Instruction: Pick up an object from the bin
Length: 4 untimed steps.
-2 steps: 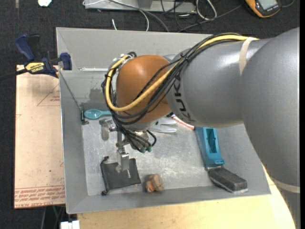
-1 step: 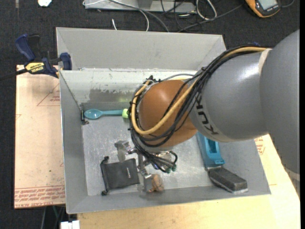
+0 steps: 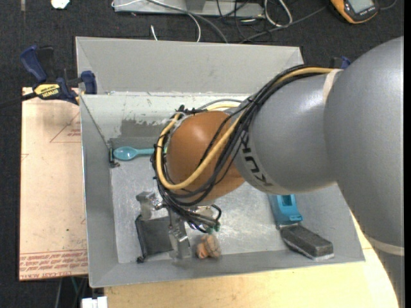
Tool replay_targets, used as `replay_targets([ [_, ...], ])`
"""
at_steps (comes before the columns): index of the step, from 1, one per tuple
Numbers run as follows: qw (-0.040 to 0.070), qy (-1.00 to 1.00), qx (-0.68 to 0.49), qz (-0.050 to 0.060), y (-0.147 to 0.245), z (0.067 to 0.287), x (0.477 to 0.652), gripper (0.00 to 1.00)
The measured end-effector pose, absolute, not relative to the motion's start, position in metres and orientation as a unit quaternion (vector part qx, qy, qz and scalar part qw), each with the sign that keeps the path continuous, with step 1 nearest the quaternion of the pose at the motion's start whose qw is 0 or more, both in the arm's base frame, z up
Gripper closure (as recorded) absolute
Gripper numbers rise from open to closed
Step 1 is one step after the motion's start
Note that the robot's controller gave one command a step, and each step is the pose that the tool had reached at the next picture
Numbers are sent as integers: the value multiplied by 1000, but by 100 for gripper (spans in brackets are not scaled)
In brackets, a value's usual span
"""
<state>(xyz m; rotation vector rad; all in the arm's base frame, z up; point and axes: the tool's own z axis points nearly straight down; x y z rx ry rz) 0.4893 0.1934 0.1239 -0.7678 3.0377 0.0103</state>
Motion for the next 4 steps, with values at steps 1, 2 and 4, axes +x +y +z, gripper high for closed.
replay_targets([
  [1,3,969,-247,2,196,68,530,0],
  [2,8,973,-232,6,230,71,567,100],
  [4,6,974,-225,6,232,135,564,100],
])
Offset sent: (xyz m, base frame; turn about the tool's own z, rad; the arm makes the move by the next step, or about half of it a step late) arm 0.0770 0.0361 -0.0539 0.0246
